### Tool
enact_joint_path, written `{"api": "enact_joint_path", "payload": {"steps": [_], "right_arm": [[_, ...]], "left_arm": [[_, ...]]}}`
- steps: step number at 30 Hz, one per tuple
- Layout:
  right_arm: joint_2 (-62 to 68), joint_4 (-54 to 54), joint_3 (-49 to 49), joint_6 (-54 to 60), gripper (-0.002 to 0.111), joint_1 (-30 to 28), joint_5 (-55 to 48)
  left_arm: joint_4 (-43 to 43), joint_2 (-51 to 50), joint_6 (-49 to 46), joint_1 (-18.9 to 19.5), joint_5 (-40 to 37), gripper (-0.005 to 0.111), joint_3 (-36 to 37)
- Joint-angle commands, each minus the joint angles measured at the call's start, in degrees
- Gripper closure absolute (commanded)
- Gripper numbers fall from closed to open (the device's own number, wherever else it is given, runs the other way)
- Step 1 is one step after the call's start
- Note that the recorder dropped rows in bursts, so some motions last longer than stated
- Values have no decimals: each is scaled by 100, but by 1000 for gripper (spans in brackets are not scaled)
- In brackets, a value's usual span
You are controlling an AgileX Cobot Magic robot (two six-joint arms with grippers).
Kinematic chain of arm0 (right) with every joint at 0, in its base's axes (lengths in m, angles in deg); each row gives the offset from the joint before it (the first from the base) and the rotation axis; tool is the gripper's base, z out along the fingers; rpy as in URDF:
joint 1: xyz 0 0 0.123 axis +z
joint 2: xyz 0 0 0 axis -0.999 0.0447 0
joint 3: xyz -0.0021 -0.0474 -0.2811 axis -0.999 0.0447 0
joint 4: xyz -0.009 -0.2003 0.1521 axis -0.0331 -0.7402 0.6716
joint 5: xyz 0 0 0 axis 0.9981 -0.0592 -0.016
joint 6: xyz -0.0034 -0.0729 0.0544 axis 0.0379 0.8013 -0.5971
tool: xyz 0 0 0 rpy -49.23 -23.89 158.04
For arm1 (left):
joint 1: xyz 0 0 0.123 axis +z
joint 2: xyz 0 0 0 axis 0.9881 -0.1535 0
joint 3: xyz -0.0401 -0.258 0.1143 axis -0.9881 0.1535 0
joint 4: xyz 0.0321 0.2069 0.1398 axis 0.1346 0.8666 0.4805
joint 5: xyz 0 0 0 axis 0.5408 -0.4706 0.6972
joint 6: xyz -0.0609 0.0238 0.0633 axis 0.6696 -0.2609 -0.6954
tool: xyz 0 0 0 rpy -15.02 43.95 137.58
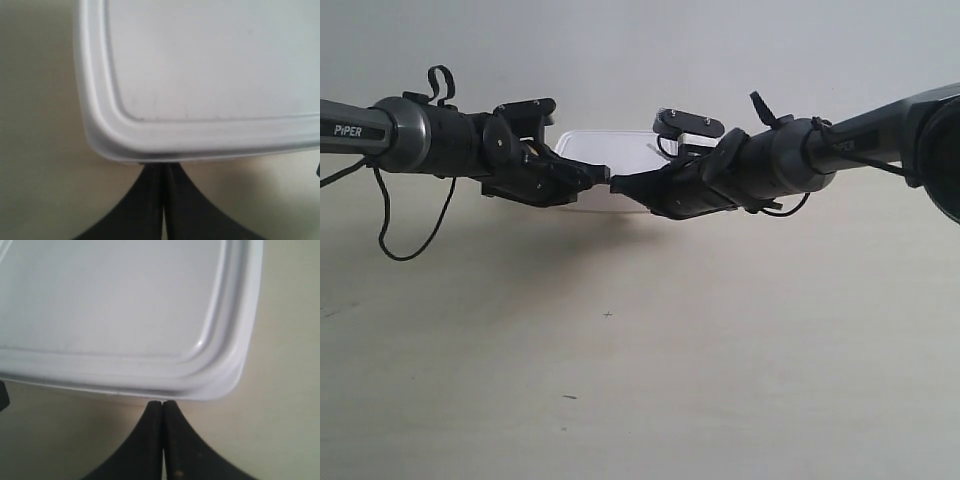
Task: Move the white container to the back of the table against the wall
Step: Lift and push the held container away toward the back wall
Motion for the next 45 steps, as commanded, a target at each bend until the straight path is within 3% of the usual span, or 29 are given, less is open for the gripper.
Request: {"api": "enact_joint_path", "payload": {"steps": [1,30,45], "right_arm": [[40,-55,-187,24,108,-37,127],[424,-20,-695,24,108,-153,718],[512,-44,-748,70,108,-153,1227]], "left_arm": [[-8,-90,-78,-16,-14,107,-209],[-8,-744,-153,11,-4,107,-1409],[-22,-768,-182,13,402,107,-1434]]}}
